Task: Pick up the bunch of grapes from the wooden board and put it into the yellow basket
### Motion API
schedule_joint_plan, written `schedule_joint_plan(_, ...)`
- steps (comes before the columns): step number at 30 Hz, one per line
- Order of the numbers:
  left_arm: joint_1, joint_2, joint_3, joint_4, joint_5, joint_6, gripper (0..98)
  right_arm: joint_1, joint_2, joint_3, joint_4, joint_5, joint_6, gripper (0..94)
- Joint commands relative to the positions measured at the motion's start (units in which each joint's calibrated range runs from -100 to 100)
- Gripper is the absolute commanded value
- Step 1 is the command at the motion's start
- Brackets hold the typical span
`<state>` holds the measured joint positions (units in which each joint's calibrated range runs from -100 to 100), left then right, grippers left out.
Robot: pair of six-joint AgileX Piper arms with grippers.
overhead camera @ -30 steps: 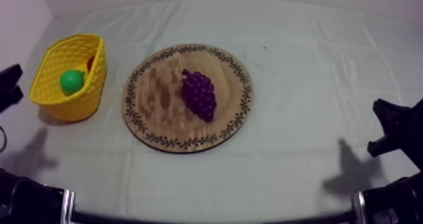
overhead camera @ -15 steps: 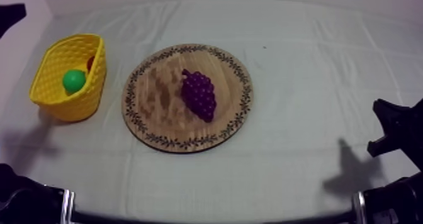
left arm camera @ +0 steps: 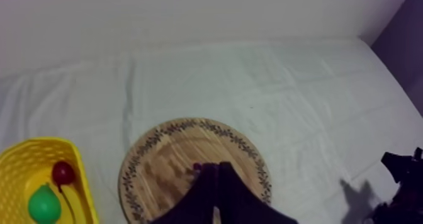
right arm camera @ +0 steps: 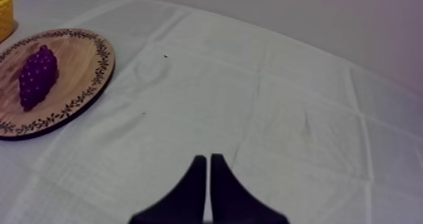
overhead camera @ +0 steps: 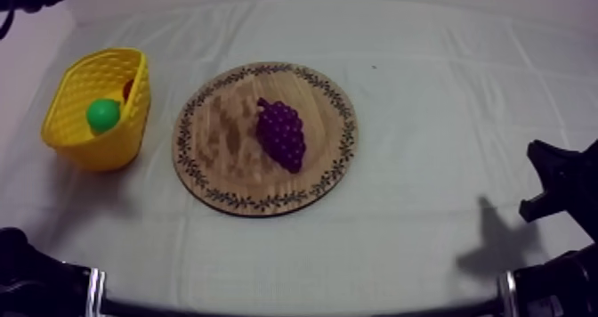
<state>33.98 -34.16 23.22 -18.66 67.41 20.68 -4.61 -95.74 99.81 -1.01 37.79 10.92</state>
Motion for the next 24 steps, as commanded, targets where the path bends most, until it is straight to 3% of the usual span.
schedule_joint_plan(1, 1.7, 4.8, -2.2, -0.10, 1.6, 1.2, 0.0, 0.0, 0.0, 0.0, 0.0, 0.0, 0.0, 0.4)
schedule_joint_plan(16, 7.3, 26.7, -12.1, -1.04, 11.7, 8.2, 0.4, 0.0, 0.0, 0.0, 0.0, 0.0, 0.0, 0.4)
schedule_joint_plan(18, 7.2, 28.5, -13.1, -0.80, 11.8, 8.7, 7.4, 0.0, 0.0, 0.0, 0.0, 0.0, 0.0, 0.4)
schedule_joint_plan(24, 7.0, 31.2, -13.9, -0.01, 12.0, 10.9, 51.1, 0.0, 0.0, 0.0, 0.0, 0.0, 0.0, 0.4)
